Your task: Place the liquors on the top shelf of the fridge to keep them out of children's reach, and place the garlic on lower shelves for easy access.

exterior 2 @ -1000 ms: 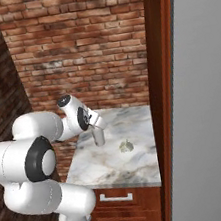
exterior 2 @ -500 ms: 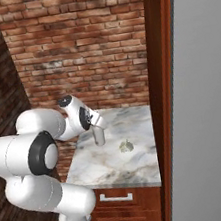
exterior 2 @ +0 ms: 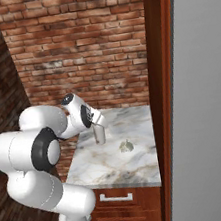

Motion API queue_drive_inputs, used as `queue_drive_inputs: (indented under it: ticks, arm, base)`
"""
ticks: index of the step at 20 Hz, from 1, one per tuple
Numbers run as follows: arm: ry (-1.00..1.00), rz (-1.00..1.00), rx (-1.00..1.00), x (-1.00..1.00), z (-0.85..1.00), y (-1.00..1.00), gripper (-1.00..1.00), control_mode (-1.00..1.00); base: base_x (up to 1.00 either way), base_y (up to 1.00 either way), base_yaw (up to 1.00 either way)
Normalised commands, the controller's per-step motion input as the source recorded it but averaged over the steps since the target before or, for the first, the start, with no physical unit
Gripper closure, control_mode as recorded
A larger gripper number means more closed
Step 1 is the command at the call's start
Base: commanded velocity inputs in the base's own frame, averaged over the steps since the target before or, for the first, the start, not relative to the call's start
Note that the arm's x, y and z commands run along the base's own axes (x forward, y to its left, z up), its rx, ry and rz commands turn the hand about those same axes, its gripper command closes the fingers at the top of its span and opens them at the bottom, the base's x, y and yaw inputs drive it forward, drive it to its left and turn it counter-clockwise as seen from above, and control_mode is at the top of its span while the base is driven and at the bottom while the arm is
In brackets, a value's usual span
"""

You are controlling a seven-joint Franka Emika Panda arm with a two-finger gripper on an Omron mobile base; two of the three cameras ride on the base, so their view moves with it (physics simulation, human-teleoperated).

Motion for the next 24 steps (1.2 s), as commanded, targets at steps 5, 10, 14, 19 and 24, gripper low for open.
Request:
queue_drive_inputs:
  ticks: [5,10,14,19,24]
  arm:
    - [-0.05,0.07,0.02,-0.38,0.23,-0.08,1.00,-1.00]
    - [-0.17,0.11,0.09,-0.73,0.83,-0.33,1.00,-1.00]
    - [-0.14,0.10,0.13,-0.73,1.00,-0.29,1.00,-1.00]
    - [-0.05,0.13,0.12,-0.60,1.00,-0.10,1.00,-1.00]
    - [-0.01,0.16,0.05,-0.75,1.00,0.00,1.00,-1.00]
  base:
    - [0.00,0.00,0.00]
    - [0.00,0.00,0.00]
    - [0.00,0.00,0.00]
    - [0.00,0.00,0.00]
    - [0.00,0.00,0.00]
